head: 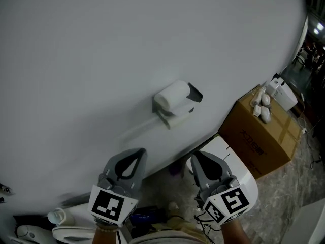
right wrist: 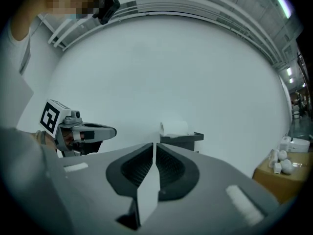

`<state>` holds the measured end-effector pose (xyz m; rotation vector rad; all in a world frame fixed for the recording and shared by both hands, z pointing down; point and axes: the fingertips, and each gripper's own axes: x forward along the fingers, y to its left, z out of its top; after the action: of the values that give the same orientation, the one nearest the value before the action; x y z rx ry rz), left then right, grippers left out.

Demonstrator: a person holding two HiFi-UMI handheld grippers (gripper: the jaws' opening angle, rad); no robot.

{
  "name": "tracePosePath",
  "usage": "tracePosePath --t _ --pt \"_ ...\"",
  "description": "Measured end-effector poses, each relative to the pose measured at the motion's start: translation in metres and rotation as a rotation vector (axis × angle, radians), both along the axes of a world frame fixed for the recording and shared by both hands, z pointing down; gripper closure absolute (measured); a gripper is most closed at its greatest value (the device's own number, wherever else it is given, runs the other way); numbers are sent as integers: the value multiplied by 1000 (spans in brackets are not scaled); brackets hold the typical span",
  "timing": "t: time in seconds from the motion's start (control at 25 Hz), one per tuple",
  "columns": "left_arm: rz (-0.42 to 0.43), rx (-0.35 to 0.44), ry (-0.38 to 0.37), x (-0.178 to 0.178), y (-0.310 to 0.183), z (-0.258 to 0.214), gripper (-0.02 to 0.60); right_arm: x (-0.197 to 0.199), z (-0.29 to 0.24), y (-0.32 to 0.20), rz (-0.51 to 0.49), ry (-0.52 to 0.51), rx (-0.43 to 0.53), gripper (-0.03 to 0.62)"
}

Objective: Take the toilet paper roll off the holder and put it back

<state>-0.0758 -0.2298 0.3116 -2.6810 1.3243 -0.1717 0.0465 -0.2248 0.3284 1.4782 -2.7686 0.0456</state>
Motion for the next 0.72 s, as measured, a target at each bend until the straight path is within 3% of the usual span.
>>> tracePosePath --t 0.72 --pt "-3 -159 -23 -29 81 60 588 -13 29 82 71 52 -55 574"
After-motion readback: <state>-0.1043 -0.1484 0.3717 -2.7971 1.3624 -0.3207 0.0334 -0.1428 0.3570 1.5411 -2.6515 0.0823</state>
